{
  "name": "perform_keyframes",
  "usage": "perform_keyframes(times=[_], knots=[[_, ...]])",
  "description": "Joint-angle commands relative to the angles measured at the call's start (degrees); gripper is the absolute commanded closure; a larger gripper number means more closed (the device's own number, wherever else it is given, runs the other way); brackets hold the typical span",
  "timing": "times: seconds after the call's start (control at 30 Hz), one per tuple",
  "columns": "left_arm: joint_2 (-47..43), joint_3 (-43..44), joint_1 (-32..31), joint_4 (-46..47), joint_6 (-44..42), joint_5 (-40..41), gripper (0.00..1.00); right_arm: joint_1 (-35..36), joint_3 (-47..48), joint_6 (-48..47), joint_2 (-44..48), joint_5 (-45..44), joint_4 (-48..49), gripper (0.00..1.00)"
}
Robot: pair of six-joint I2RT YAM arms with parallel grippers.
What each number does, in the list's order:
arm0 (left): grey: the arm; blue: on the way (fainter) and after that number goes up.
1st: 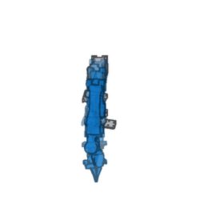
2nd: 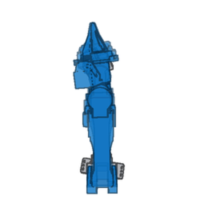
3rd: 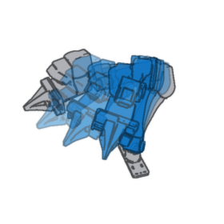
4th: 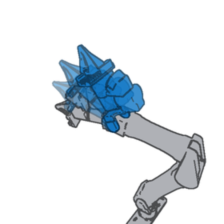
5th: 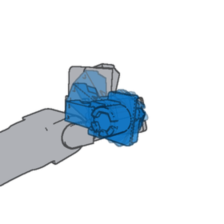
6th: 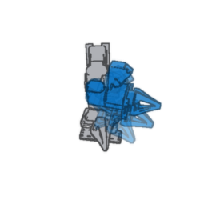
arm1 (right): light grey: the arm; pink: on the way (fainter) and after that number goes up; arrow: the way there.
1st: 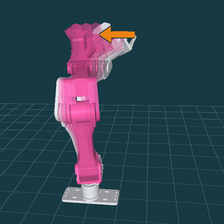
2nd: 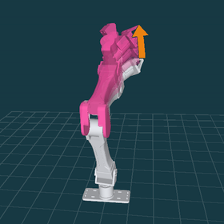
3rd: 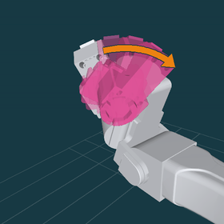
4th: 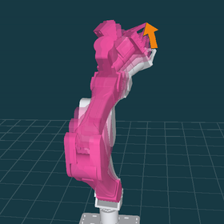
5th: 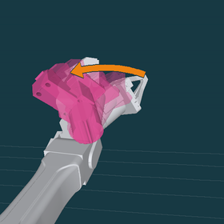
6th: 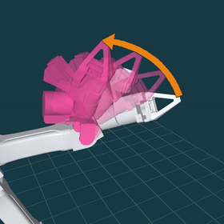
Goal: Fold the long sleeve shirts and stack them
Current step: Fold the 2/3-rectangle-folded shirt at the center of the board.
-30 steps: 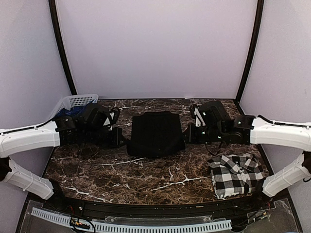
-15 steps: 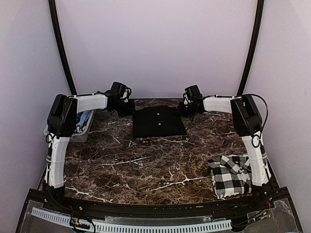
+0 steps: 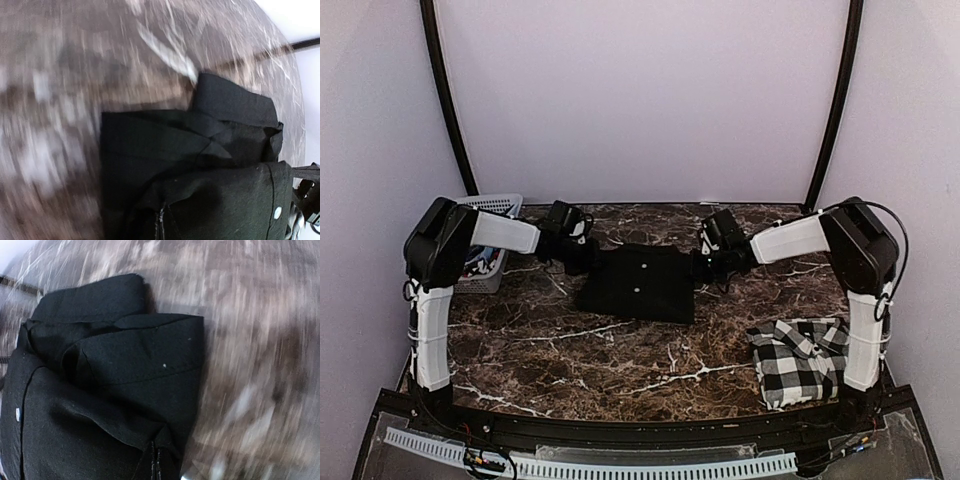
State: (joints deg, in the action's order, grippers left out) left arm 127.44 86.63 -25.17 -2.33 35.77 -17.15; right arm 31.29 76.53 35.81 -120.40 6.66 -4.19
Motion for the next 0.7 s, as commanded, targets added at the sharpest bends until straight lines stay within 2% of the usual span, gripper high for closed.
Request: perform_keyframes(times=[0.0, 0.1, 0.23, 0.4, 0.67], knots=[[-15.2, -16.8, -5.6, 2.0, 4.0, -0.5, 1.00, 7.7, -15.8, 5.4, 12.0, -4.8, 0.9, 1.00], [-25.4, -29.5, -8.8, 4.5, 7.1, 0.8, 1.00, 12.5, -24.9, 8.0, 21.8, -10.7, -0.4, 1.00], [-35.1, -36.5, -10.8, 3.0, 9.5, 2.7, 1.00, 16.0, -29.9, 10.2, 31.5, -15.1, -1.7, 1.00], [-42.8, -38.8, -11.2, -0.4, 8.7, 6.6, 1.00, 17.3, -31.1, 10.5, 37.6, -16.1, -2.9, 1.00], [-44.9, -36.7, -11.2, -2.9, 7.4, 8.0, 1.00, 18.0, -28.3, 8.6, 40.2, -17.9, -4.6, 1.00]])
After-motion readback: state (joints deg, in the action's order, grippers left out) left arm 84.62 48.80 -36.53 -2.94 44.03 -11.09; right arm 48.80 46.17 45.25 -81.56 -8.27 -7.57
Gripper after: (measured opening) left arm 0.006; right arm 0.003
